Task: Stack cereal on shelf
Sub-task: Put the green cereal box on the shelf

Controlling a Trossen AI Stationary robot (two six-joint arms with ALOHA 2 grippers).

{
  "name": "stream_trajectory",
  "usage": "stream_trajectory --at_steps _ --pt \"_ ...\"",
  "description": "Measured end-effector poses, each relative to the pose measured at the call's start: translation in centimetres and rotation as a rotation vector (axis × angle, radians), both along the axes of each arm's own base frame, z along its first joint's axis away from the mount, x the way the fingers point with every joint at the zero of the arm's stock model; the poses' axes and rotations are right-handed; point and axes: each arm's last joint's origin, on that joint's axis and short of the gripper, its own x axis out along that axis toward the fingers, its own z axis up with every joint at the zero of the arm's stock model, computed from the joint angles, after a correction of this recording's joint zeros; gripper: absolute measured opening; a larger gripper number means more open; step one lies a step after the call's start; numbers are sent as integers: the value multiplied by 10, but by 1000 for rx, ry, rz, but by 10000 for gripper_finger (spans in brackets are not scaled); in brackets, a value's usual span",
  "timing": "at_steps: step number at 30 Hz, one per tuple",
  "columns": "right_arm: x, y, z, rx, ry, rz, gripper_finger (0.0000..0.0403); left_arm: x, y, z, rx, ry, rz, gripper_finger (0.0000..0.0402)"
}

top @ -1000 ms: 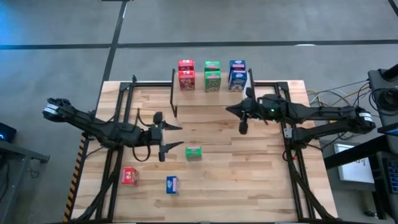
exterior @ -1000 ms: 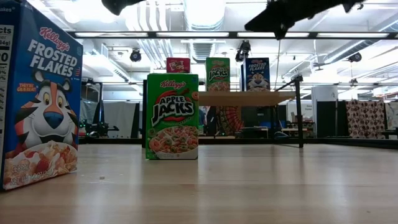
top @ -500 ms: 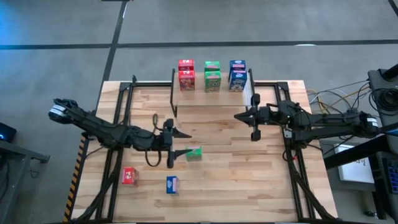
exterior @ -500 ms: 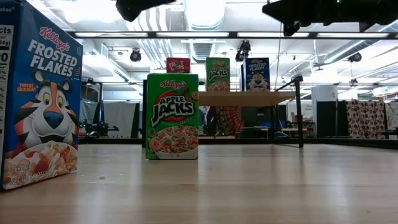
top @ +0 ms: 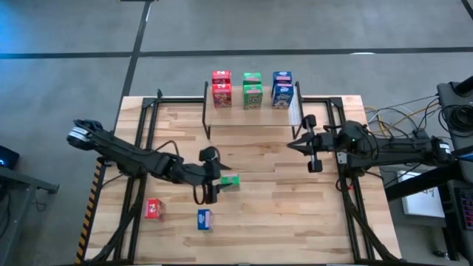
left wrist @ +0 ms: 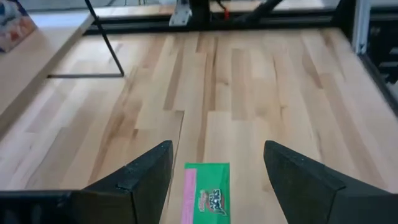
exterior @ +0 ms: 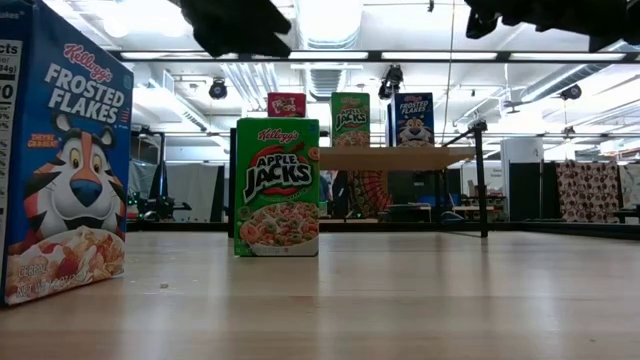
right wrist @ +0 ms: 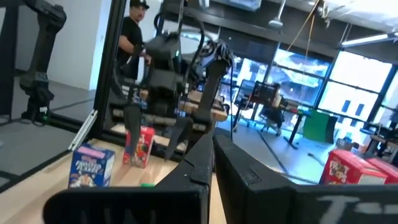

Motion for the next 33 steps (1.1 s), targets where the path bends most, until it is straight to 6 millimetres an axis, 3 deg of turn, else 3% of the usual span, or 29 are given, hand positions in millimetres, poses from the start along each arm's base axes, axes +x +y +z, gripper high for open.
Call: stream_trajectory --at_steps 18,28,33 --pt "-5 1 1 13 -12 -6 9 13 11 -25 8 130 58 236" --pt "-5 0 1 13 -10 -6 9 20 13 -40 -76 209 -28 237" --pt "-5 0 0 14 -7 -7 9 23 12 -47 -71 227 -5 264"
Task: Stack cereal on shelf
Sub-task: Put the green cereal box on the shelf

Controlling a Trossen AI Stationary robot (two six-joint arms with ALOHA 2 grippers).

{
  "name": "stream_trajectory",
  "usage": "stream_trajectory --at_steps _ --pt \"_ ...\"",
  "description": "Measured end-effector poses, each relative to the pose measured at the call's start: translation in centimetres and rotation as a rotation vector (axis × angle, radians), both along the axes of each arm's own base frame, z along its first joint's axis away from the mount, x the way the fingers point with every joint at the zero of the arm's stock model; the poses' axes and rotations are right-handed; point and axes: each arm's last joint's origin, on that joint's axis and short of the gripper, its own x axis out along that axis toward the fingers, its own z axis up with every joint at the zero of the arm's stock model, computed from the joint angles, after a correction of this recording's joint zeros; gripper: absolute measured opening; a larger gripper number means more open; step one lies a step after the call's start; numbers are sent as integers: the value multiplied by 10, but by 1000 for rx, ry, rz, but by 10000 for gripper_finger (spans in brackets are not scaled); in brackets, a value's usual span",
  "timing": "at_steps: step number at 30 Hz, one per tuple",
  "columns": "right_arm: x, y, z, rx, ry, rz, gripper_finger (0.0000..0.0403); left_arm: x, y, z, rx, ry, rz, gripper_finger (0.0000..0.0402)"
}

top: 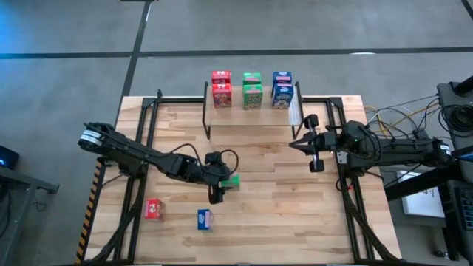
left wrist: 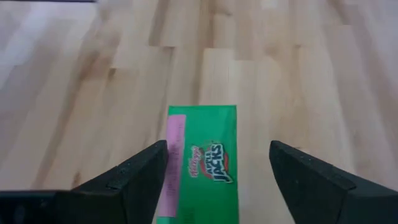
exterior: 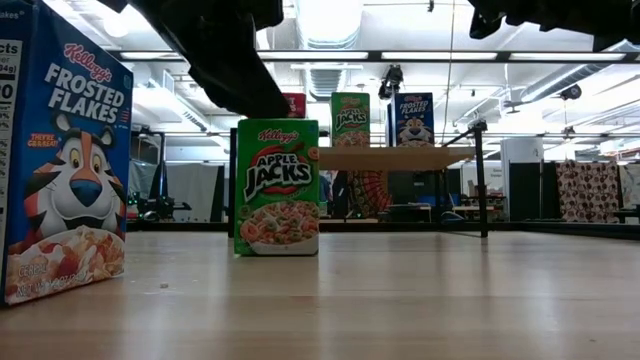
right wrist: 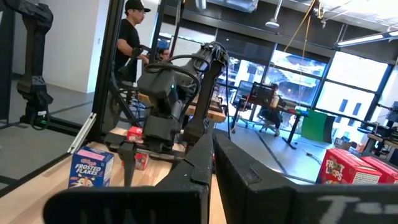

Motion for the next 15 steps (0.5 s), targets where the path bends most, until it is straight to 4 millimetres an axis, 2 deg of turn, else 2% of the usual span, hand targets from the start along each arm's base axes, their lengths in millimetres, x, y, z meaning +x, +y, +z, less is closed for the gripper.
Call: stream_trajectory --at_steps 7,15 --pt "0 0 0 0 1 0 9 -2 2 -1 36 15 33 310" --pt "0 0 0 0 2 0 9 1 -1 6 44 -8 5 325"
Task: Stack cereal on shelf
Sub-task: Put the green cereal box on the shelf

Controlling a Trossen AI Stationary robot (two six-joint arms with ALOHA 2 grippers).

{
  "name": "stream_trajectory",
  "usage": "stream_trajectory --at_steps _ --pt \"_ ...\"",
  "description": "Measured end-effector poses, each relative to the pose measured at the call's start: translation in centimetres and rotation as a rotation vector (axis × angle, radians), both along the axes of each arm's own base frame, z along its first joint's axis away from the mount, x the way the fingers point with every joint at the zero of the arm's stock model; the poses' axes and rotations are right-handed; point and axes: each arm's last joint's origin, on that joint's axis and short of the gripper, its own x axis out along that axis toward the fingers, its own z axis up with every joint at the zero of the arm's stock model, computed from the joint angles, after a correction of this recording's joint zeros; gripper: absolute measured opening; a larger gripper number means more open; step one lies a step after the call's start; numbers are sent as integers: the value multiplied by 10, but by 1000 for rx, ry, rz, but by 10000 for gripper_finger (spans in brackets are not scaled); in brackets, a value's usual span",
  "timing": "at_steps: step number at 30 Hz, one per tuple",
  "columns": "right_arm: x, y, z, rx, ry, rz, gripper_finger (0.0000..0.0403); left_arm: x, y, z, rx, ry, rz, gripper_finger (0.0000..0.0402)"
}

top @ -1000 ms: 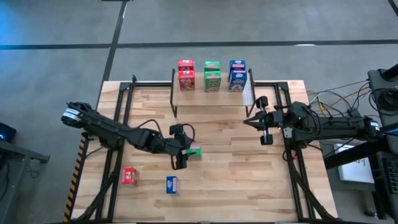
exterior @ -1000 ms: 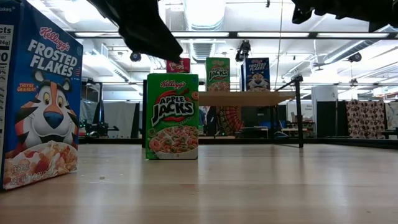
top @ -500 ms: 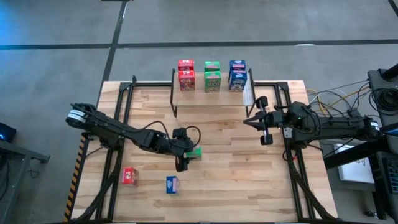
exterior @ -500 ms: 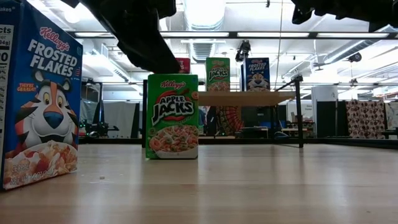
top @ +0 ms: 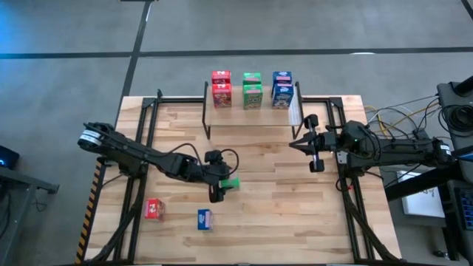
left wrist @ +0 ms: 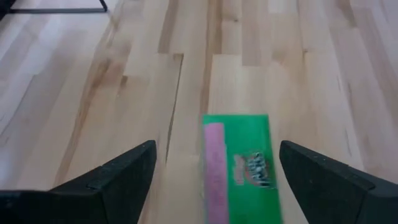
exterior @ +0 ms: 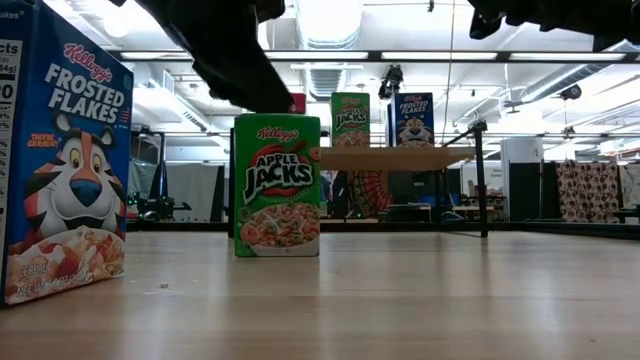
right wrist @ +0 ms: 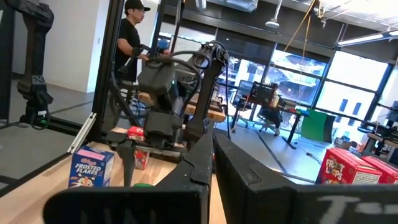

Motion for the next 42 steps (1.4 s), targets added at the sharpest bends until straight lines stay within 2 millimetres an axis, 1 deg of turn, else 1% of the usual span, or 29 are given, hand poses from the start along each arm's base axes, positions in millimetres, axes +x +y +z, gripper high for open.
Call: stream_trajectory --at_steps 3,7,12,19,24,34,42 --pt "0 0 0 0 1 0 9 1 0 2 2 -4 -9 325" --pt "0 0 0 1 4 0 9 1 -2 -1 -30 19 -50 325" --pt "0 0 0 0 5 -1 9 3 -2 -9 2 52 -36 325" --pt "0 0 -1 1 6 -2 9 3 -1 -12 20 63 -27 320" --pt "0 0 -1 1 7 -3 9 3 -1 -12 20 64 -27 303" --pt "0 0 -1 1 7 -4 9 3 -1 -14 21 76 -25 235" --pt "0 0 -1 1 7 -4 9 3 -1 -14 20 75 -24 197"
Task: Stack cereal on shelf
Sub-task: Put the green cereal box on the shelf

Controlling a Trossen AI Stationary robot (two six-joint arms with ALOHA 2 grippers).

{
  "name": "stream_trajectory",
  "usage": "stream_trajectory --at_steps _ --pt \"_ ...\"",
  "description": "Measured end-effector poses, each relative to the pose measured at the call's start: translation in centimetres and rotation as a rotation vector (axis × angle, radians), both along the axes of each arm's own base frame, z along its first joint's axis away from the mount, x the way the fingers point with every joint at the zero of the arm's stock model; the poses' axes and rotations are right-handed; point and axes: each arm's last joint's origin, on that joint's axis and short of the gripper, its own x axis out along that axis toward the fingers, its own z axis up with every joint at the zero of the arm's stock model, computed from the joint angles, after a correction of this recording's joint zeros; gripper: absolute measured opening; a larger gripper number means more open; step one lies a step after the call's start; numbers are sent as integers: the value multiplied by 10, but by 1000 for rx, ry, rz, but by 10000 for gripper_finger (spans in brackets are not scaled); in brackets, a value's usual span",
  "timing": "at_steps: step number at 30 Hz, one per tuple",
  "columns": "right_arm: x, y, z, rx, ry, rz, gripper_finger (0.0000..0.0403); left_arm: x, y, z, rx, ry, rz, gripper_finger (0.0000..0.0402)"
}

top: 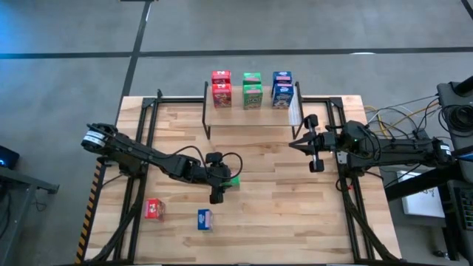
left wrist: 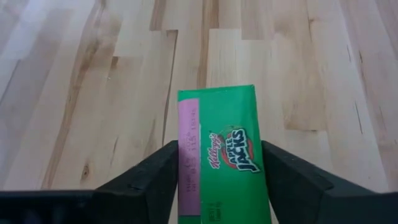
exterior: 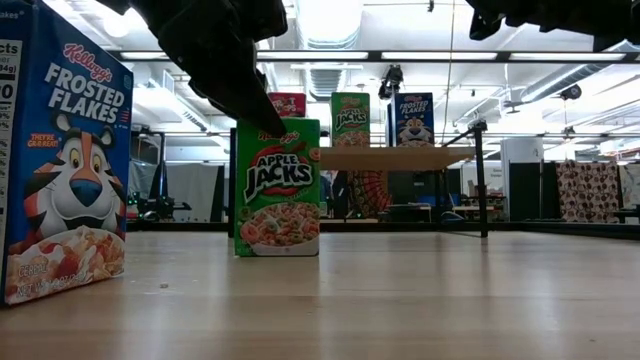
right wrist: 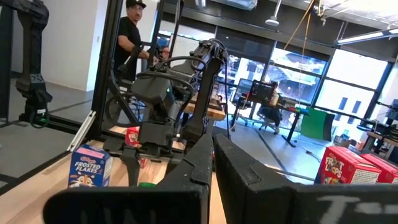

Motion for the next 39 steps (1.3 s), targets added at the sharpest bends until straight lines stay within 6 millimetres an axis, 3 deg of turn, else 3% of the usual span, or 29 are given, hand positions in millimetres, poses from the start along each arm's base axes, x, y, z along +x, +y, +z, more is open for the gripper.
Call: stream_trajectory --at_steps 12,16,22,28,34,39 --pt "0 0 0 0 0 0 9 0 0 0 -1 -1 0 165" --pt "0 0 0 0 0 0 9 4 -1 9 1 -24 -22 164" --pt "0 0 0 1 1 0 9 14 -3 41 87 -44 -135 164" --pt "0 0 0 3 4 1 9 24 11 89 207 -62 -204 164" --pt "0 0 -1 5 15 1 9 28 40 129 312 -67 -211 164" --pt "0 0 -2 12 19 2 9 30 75 146 343 -96 -205 164"
